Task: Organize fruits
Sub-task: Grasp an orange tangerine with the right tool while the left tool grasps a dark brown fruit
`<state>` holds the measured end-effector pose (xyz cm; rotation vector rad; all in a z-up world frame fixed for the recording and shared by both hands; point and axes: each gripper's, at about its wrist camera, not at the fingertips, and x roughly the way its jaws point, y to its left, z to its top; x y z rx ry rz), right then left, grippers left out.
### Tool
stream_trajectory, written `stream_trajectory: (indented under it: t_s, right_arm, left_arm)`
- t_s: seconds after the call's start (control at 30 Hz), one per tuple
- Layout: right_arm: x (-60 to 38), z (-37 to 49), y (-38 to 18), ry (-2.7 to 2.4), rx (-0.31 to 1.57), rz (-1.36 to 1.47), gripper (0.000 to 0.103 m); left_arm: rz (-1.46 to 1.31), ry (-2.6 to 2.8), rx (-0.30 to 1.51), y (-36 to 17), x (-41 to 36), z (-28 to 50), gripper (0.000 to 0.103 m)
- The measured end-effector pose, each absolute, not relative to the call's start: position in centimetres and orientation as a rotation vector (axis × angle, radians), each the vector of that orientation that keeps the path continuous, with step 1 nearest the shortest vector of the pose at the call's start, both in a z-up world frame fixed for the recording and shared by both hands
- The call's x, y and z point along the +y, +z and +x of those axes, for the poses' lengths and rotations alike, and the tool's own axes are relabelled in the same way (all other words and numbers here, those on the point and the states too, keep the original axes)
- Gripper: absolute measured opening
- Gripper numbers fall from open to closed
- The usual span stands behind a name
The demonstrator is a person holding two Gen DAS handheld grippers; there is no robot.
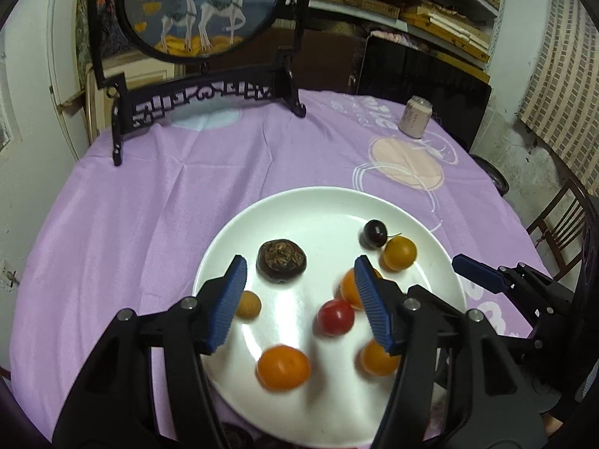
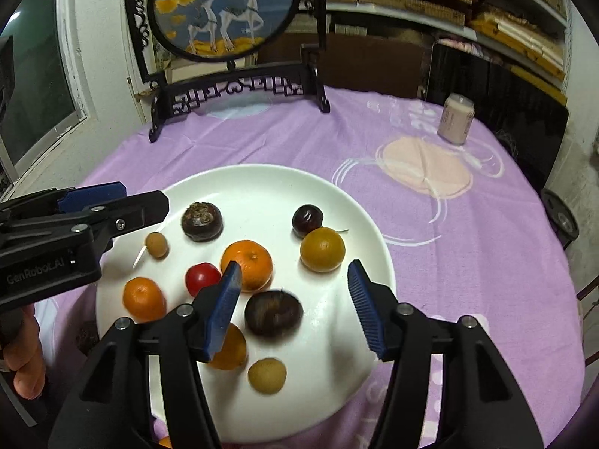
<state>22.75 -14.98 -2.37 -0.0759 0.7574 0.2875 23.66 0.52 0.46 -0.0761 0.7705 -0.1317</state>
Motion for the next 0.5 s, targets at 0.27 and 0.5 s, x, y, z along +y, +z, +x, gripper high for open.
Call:
stream_trajectory:
  t_s: [0.27,0.5]
  right_arm:
    - [-16.7,12.5,-0.3,0.362,0.714,-0.108,0.068]
    - [-15.6,8.4,-3.2,0.46,0.815,-0.084,0.083]
  left_arm:
    - [-0.008,-0.095,0.673,0.9,1.5,12.6,0.084]
    - [-0.015,-0.134,0.746,-1.8,2.3,8.0,0.086]
